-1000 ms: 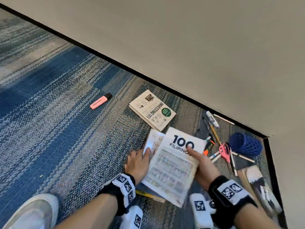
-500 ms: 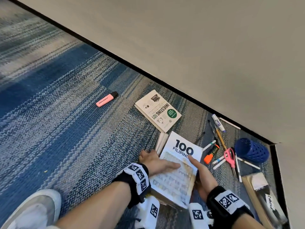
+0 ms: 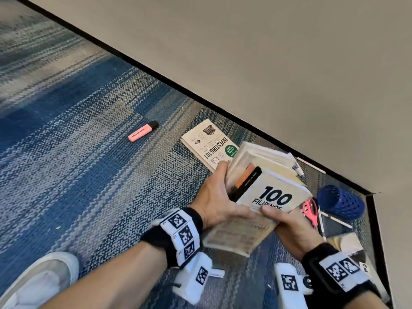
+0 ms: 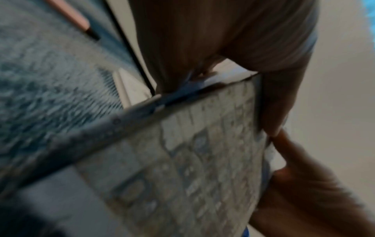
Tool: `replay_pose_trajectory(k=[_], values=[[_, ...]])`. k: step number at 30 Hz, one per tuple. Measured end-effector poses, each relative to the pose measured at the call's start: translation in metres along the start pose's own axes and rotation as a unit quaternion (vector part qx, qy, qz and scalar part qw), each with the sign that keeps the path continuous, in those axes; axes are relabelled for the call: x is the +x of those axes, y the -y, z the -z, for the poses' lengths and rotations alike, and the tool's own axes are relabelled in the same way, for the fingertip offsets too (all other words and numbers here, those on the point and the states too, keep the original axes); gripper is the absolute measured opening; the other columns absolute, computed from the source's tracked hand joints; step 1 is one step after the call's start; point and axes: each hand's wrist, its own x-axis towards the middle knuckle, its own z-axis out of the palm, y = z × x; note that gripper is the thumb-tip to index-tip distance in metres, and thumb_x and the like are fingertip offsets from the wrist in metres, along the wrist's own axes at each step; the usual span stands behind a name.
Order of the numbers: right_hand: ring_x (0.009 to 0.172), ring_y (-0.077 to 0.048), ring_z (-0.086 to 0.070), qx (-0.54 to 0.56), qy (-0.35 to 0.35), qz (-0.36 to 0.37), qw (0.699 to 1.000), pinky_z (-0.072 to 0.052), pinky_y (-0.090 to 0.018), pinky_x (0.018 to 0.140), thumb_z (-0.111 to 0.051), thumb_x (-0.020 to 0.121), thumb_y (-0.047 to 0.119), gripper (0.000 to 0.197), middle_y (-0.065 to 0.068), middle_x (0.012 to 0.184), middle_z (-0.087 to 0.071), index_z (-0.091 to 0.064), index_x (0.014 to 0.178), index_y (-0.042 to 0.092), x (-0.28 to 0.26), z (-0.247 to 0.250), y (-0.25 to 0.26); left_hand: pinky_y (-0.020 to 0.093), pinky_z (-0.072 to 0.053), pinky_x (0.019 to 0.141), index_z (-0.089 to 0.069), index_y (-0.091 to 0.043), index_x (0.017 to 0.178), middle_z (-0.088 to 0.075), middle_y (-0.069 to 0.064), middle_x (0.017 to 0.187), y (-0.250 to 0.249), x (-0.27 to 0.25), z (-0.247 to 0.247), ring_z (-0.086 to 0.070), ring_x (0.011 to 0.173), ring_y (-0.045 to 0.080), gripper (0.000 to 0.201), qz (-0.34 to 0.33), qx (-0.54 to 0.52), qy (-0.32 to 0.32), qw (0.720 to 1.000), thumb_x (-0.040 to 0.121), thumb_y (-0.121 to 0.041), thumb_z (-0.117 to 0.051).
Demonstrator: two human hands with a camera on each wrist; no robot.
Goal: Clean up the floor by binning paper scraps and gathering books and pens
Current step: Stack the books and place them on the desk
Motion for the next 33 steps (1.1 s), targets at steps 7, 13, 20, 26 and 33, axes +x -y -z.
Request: replay_pose_trajectory(k=[7, 13, 20, 26, 33], values=[[0.096, -0.022, -0.071, -0.083, -0.058, 0.094, 0.990, -0.056, -0.024, 0.075, -0.090, 0.054, 0.005, 0.060, -0.008, 0.103, -0.075, -0.066, 0.109, 0.001, 0.002, -0.021, -0.011, 0.046, -0.048, 0.101, -0.031, -0.019, 0.133, -0.058, 0.000, 0.126, -0.009, 0.004, 0.032, -0.058, 0.119, 0.014, 0.098, -0.065, 0.026, 0.037, 0.997, 0.055, -0.020, -0.090], [0.096, -0.014, -0.070, -0.128, -0.009, 0.046, 0.991, -0.055, -0.020, 0.073, -0.090, 0.051, 0.013, 0.085, -0.003, 0.104, -0.074, -0.053, 0.124, -0.006, 0.019, -0.036, -0.050, 0.023, -0.043, 0.104, -0.027, -0.039, 0.133, -0.055, -0.006, 0.129, 0.029, -0.014, 0.050, -0.052, 0.121, 0.001, 0.107, 0.029, -0.035, 0.045, 0.998, 0.058, 0.009, -0.086], [0.110, -0.002, -0.062, -0.183, 0.015, 0.038, 0.982, -0.048, -0.007, 0.080, -0.078, 0.076, 0.006, 0.063, 0.006, 0.121, -0.067, -0.051, 0.133, 0.011, 0.022, -0.035, -0.037, 0.037, -0.051, 0.090, -0.036, -0.025, 0.127, -0.058, 0.005, 0.118, 0.027, -0.002, 0.046, -0.056, 0.114, 0.020, 0.089, 0.073, -0.067, -0.002, 0.995, 0.057, 0.014, -0.075], [0.108, -0.018, -0.066, -0.151, 0.050, 0.006, 0.987, -0.057, -0.032, 0.087, -0.079, 0.071, 0.012, 0.066, -0.005, 0.119, -0.068, -0.047, 0.129, 0.010, 0.015, -0.027, -0.011, 0.045, -0.052, 0.086, -0.042, -0.024, 0.125, -0.069, 0.004, 0.111, 0.020, 0.005, 0.046, -0.066, 0.103, 0.022, 0.088, 0.129, -0.092, 0.020, 0.987, 0.049, -0.022, -0.085], [0.104, -0.034, -0.068, -0.088, 0.033, -0.235, 0.968, -0.048, -0.048, 0.100, -0.059, 0.087, 0.051, 0.054, -0.015, 0.113, -0.071, -0.066, 0.116, 0.006, 0.020, -0.017, -0.025, 0.044, -0.050, 0.099, -0.065, -0.017, 0.114, -0.075, 0.002, 0.101, 0.039, 0.024, 0.038, -0.072, 0.096, 0.022, 0.055, 0.282, 0.042, 0.153, 0.946, 0.083, -0.061, -0.059]])
